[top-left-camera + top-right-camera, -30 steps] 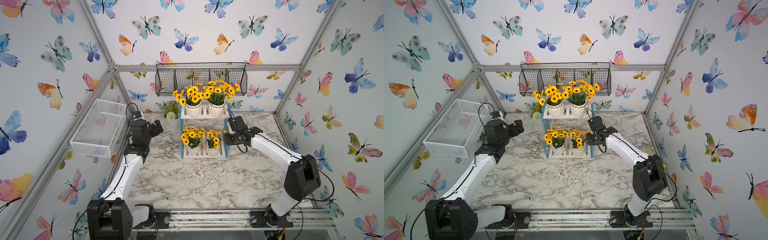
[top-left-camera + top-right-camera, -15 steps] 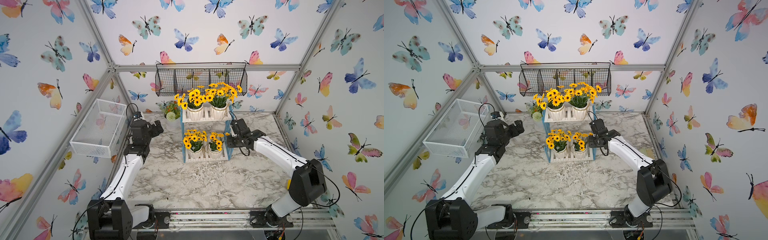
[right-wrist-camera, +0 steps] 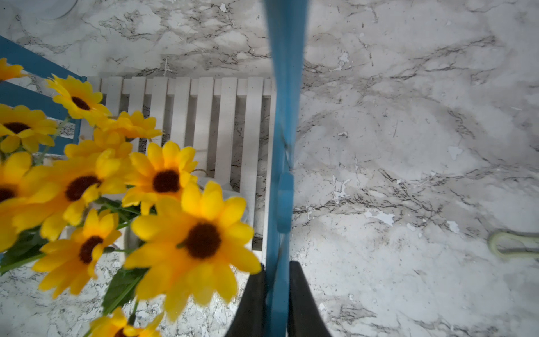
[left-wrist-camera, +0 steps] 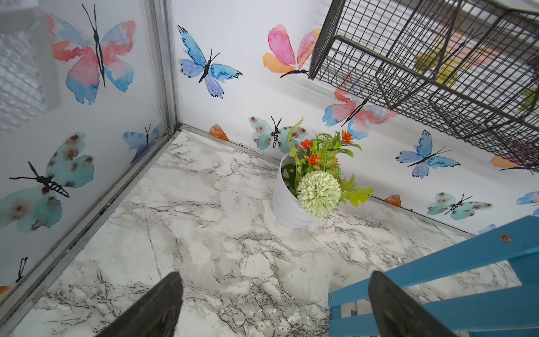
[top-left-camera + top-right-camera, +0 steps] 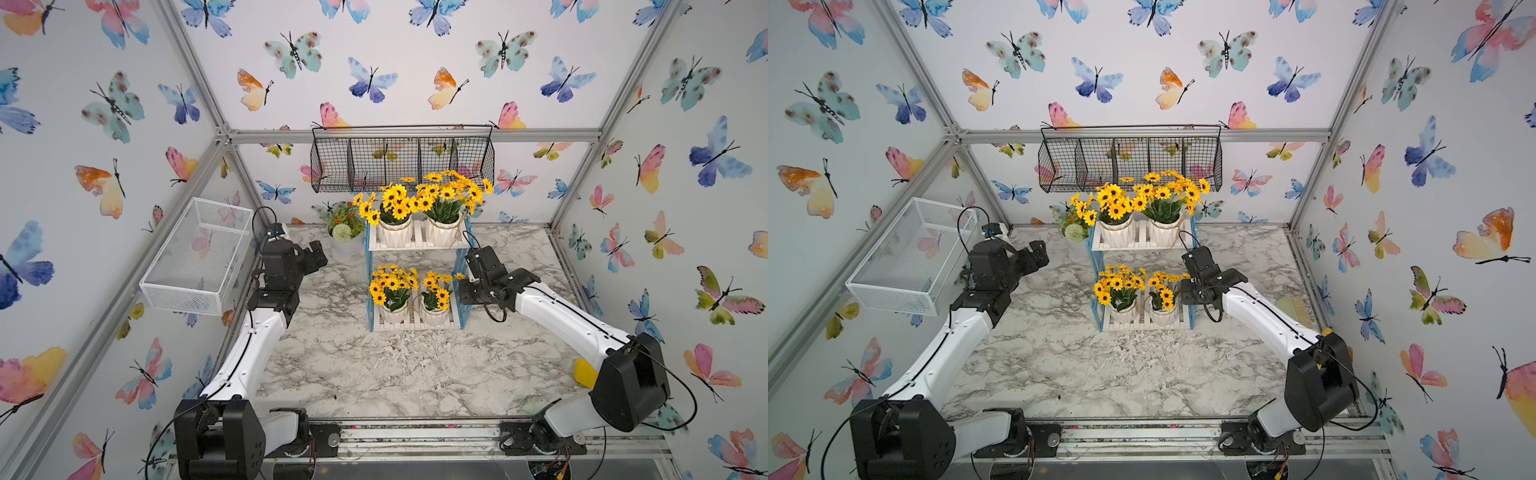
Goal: Take the sunflower pots off the shelves
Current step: Move the shelf to the center of the board.
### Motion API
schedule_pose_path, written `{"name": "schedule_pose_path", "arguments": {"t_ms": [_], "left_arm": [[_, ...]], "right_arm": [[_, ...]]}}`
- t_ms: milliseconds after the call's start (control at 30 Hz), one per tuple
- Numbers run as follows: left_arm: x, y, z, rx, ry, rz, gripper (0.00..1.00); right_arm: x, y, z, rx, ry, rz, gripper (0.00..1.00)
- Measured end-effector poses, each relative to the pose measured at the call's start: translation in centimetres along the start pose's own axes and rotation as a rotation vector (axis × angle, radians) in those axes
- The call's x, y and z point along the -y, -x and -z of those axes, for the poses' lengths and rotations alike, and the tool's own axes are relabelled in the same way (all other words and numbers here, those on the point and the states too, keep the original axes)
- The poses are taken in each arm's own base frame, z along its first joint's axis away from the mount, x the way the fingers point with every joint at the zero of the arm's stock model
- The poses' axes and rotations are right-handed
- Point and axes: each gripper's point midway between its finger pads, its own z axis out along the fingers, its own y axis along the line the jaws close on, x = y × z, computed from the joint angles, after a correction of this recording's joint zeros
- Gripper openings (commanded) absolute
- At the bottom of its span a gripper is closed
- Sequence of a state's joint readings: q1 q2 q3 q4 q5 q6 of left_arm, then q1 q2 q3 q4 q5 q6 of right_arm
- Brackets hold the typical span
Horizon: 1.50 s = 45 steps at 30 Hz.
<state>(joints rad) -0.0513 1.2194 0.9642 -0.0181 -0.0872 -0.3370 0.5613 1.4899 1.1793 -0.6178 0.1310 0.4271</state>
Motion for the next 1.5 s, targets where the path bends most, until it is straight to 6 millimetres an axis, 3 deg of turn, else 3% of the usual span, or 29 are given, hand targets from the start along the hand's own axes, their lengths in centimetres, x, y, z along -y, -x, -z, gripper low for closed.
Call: {"name": "schedule_pose_path", "arguments": {"t_ms": [500,767,933,1167,1333,1500], "left_arm": [[0.0,-0.2,0.0,-0.003,0.001,0.0,0.98],[-0.1,-0.3,0.0,-0.006,0.001,0.0,0.98],[-0.1,-0.3,-0.1,-0.006,0.001,0.0,0.98],[-0.1,-0.3,-0.1,-0.007,0.002,0.0,0.98],[-0.1,-0.3,-0.1,-0.007,0.002,0.0,0.98],[-0.1,-0.3,-0.1,-0.007,0.002,0.0,0.98]], "right_arm": [[-0.1,-1.0,0.6,0.006,0.0,-0.031,0.11],[0.0,-1.4,0.7,0.008,-0.001,-0.03,0.07],[0.1,-1.7,0.9,0.009,0.0,-0.024,0.1],[0.0,-1.6,1.1,0.014,0.007,-0.004,0.28],[-0.5,-0.9,2.8,0.063,0.045,0.017,0.41],[-0.6,0.3,5.4,0.146,0.076,0.038,0.68]]}}
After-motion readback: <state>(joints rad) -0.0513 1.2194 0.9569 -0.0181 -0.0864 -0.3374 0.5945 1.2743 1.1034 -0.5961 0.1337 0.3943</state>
